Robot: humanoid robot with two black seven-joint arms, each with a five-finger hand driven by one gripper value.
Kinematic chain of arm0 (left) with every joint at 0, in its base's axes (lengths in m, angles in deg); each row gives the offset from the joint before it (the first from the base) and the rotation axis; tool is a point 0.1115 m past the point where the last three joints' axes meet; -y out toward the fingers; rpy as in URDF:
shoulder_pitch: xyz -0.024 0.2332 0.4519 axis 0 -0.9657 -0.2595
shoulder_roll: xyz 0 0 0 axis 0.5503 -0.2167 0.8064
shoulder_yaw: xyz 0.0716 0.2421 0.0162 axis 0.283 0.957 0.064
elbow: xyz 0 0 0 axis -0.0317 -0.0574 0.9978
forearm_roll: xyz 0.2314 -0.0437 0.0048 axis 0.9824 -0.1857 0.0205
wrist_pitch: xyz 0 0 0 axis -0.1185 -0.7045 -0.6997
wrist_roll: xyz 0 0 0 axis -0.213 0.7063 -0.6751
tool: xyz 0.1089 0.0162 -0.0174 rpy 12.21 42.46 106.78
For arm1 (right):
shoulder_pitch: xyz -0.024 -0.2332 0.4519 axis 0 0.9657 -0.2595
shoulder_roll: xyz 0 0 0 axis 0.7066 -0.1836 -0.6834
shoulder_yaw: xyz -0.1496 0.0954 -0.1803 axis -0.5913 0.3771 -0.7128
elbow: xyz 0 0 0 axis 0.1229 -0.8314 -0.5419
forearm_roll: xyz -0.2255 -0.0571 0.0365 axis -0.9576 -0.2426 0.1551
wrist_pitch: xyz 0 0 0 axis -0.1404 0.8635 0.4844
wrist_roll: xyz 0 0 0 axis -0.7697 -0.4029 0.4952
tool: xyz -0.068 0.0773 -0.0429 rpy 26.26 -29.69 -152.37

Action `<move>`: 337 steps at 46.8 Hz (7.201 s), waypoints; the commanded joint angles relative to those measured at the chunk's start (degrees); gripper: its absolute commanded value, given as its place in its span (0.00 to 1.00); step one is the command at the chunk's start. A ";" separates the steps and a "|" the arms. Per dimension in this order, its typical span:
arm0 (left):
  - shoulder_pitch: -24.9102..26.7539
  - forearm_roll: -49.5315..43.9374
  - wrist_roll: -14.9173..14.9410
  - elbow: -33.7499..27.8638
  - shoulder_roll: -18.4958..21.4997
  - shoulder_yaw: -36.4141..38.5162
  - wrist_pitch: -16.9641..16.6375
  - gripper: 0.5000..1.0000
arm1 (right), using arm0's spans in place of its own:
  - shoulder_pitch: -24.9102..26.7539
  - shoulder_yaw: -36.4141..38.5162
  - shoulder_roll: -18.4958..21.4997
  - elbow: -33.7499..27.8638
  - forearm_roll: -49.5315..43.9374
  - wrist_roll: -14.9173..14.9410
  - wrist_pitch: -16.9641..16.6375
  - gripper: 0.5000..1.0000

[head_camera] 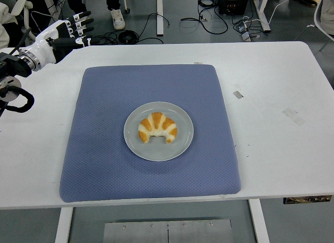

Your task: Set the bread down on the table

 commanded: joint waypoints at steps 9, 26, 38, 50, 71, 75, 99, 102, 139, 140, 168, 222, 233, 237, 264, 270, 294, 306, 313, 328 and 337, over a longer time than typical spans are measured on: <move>1.12 9.63 0.00 -0.89 -0.87 1.58 -1.05 0.96 | 0.01 -0.02 0.00 -0.02 0.00 -0.01 0.00 1.00; 2.52 21.59 0.88 -25.22 6.42 6.76 -13.71 0.96 | 0.01 0.06 0.00 -0.02 0.00 -0.01 0.00 1.00; 3.76 29.67 4.48 -35.17 10.38 7.38 -14.51 0.96 | 0.01 -0.02 0.00 -0.02 0.00 -0.01 0.00 1.00; 5.52 30.38 7.47 -43.08 12.58 10.63 -14.85 0.96 | 0.01 -0.02 0.00 -0.02 0.00 -0.01 0.00 1.00; 6.04 33.55 9.67 -48.36 13.19 16.60 -14.77 0.94 | 0.01 0.06 0.00 -0.02 0.00 -0.01 0.00 1.00; 5.60 33.63 9.93 -48.36 13.02 17.31 -14.86 0.94 | 0.01 0.06 0.00 -0.02 0.00 -0.01 0.00 1.00; 5.08 35.74 9.58 -50.03 12.58 17.84 -14.42 0.94 | 0.01 0.06 0.00 -0.02 0.00 -0.01 0.00 1.00; 4.90 35.83 9.58 -49.85 11.96 17.93 -14.50 0.94 | 0.01 -0.03 0.00 -0.02 0.00 -0.01 0.00 1.00; 1.47 39.43 9.50 -48.18 8.54 17.84 -15.65 0.94 | 0.01 0.06 0.00 -0.02 0.00 -0.01 0.00 1.00; 1.47 39.44 9.50 -48.09 8.36 17.84 -15.65 0.94 | 0.01 0.06 0.00 -0.02 0.00 -0.01 0.00 1.00; -0.72 43.39 9.50 -47.56 7.04 17.84 -19.34 0.75 | 0.01 0.06 0.00 -0.02 0.00 -0.01 0.00 1.00; 1.30 43.92 9.50 -45.90 9.50 14.50 -20.13 0.00 | 0.01 -0.02 0.00 -0.02 0.00 -0.01 0.00 1.00; 1.12 43.83 9.41 -41.07 10.29 14.15 -20.13 0.00 | 0.01 -0.03 0.00 -0.02 0.00 -0.01 0.00 1.00; 1.12 43.83 9.32 -39.66 10.47 14.15 -20.22 0.00 | 0.01 -0.03 0.00 -0.02 0.00 -0.01 0.00 1.00; 1.03 43.83 6.77 -32.89 11.00 14.41 -20.22 0.00 | 0.01 0.06 0.00 0.07 0.00 -0.01 0.00 1.00; 0.51 43.83 6.77 -32.01 11.17 14.67 -20.22 0.00 | 0.01 0.06 0.00 -0.02 0.00 -0.01 0.00 1.00; -0.11 43.92 6.68 -27.70 10.82 14.94 -20.13 0.00 | 0.01 0.06 0.00 -0.02 0.00 -0.01 0.00 1.00; -1.25 43.48 6.77 -26.03 9.86 14.67 -20.22 0.00 | 0.01 0.06 0.00 -0.02 0.00 -0.01 0.00 1.00; -1.69 43.21 6.77 -26.03 9.15 14.24 -20.22 0.00 | 0.01 -0.03 0.00 -0.02 0.00 -0.01 0.00 1.00; -1.78 42.78 6.77 -26.03 8.09 13.97 -21.27 0.00 | 0.01 -0.02 0.00 -0.02 0.00 -0.01 0.00 1.00; -1.87 42.60 6.95 -26.03 7.57 13.97 -21.62 0.02 | 0.01 -0.02 0.00 -0.02 0.00 -0.01 0.00 1.00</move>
